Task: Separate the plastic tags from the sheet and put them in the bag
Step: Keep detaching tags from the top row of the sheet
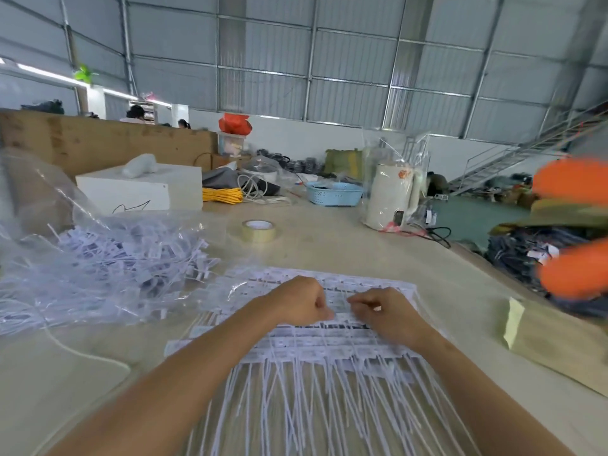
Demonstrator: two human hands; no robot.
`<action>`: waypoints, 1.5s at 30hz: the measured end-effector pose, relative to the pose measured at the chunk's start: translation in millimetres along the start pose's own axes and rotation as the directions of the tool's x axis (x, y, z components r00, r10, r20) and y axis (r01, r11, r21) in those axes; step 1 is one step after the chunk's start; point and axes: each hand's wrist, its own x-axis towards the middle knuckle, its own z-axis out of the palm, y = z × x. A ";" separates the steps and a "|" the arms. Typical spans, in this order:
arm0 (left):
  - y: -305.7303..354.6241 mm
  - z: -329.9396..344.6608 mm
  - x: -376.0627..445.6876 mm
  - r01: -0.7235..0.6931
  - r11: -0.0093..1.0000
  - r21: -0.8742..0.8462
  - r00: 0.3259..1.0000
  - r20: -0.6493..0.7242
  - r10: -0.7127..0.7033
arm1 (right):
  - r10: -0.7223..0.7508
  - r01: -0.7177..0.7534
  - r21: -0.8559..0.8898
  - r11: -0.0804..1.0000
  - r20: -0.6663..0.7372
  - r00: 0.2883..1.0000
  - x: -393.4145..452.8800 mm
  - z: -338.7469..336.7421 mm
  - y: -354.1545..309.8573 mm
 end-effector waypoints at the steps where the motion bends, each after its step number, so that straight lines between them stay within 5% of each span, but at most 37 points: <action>1: 1.2 1.5 2.0 -0.001 1.000 -0.028 1.000 0.001 0.001 | 0.001 -0.001 0.000 1.000 0.014 1.000 -2.0 1.0 1.2; 7: 1.7 12.5 8.0 -0.013 0.986 -0.167 0.998 -0.058 0.003 | -0.093 0.094 -0.013 0.996 0.057 0.994 -9.3 2.3 -3.2; 11: 3.3 8.8 5.7 -0.013 0.965 -0.263 0.993 -0.115 -0.018 | -0.017 0.018 0.113 0.993 -0.008 1.000 -10.7 -0.6 -6.9; 15: 12.2 5.0 2.5 -0.019 0.932 -0.363 0.993 -0.119 -0.026 | 0.034 -0.016 0.377 0.926 -0.041 0.999 -12.4 -6.0 -12.3; 20: 25.2 0.9 -2.7 -0.069 0.873 -0.482 0.990 -0.142 -0.001 | 0.074 -0.139 0.657 0.741 0.126 0.989 -22.9 -16.9 -16.0; 35: 27.7 -1.8 -8.7 0.111 0.654 -0.748 0.990 0.029 -0.135 | -0.022 0.118 0.423 0.898 -0.226 0.974 -23.0 -9.1 -25.5; 40: 28.0 -3.2 -9.7 0.103 0.660 -0.745 0.990 0.011 -0.142 | 0.049 0.055 0.462 0.885 -0.210 0.976 -19.2 -6.3 -26.9; 43: 26.5 -4.5 -12.2 0.044 0.684 -0.728 0.999 0.032 -0.030 | 0.163 -0.015 0.458 0.889 -0.286 0.944 -17.0 -16.2 -19.3; 45: 27.9 -4.7 -11.7 0.009 0.713 -0.702 1.000 0.012 -0.001 | 0.286 -0.053 0.630 0.775 -0.275 0.918 -18.6 -31.6 -10.5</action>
